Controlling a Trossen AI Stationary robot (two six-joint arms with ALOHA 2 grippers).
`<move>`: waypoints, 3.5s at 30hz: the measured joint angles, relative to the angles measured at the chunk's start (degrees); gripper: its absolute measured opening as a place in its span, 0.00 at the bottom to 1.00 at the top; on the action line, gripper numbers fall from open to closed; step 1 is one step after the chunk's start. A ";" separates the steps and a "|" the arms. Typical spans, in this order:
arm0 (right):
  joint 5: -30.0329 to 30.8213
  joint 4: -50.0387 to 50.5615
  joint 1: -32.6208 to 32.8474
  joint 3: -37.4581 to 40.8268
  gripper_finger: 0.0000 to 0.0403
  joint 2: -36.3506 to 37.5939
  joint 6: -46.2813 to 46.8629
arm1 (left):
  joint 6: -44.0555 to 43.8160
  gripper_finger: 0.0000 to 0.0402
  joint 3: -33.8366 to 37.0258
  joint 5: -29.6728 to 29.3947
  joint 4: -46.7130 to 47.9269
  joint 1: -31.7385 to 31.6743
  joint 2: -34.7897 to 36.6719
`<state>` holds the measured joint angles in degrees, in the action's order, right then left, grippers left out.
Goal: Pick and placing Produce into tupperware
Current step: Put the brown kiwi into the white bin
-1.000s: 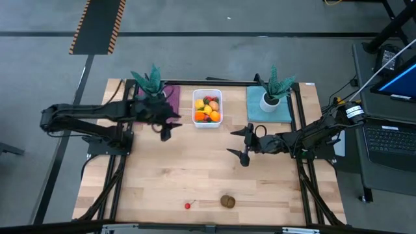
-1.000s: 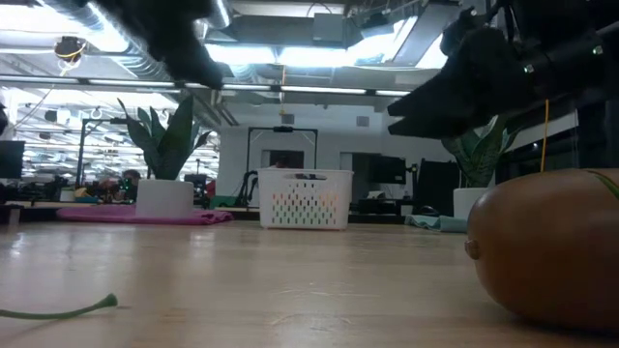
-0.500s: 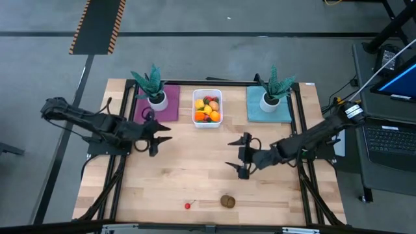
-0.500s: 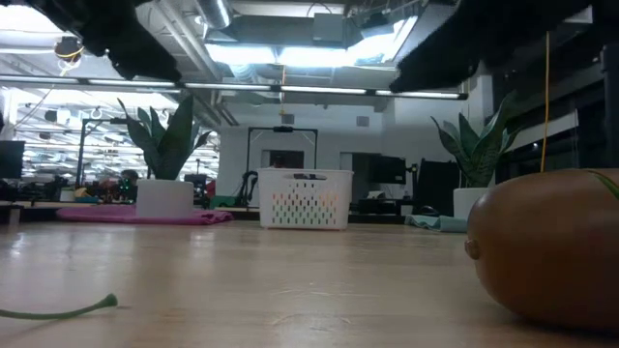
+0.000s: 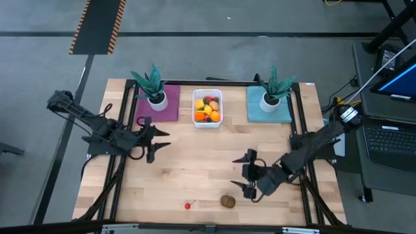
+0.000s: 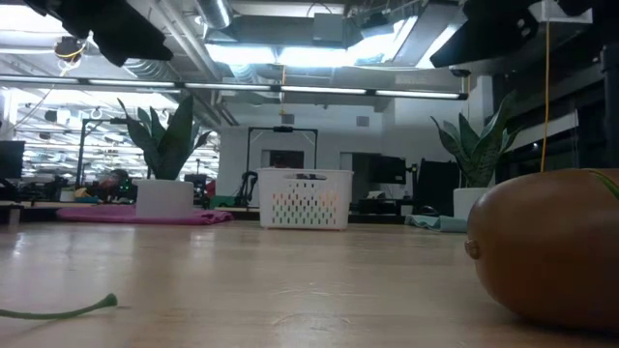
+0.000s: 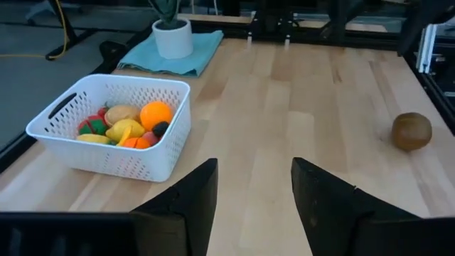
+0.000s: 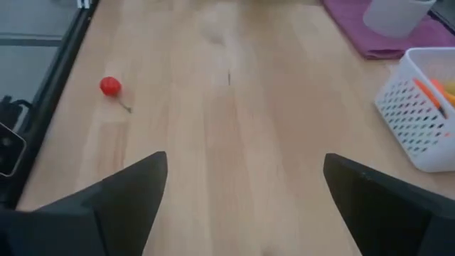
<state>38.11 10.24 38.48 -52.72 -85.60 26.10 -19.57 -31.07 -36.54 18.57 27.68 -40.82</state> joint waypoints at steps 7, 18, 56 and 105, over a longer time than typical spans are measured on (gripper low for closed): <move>0.42 13.27 1.52 -9.64 0.94 -8.18 9.65 | 0.12 0.44 0.00 -1.91 -1.68 3.65 -1.24; -5.53 31.33 3.30 -29.89 0.94 -23.09 19.36 | 0.19 0.42 0.00 -1.98 -3.78 4.83 -7.14; -14.81 33.55 5.10 -41.45 0.94 -38.49 27.87 | 0.64 0.38 0.02 -1.94 -4.94 8.48 -10.95; -20.41 28.17 1.42 -33.50 0.60 -38.39 28.88 | 0.65 0.36 0.00 -1.94 -4.07 8.46 -10.95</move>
<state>17.71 38.41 39.90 -86.22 -123.99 54.98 -18.92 -31.07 -38.48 14.50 36.14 -51.77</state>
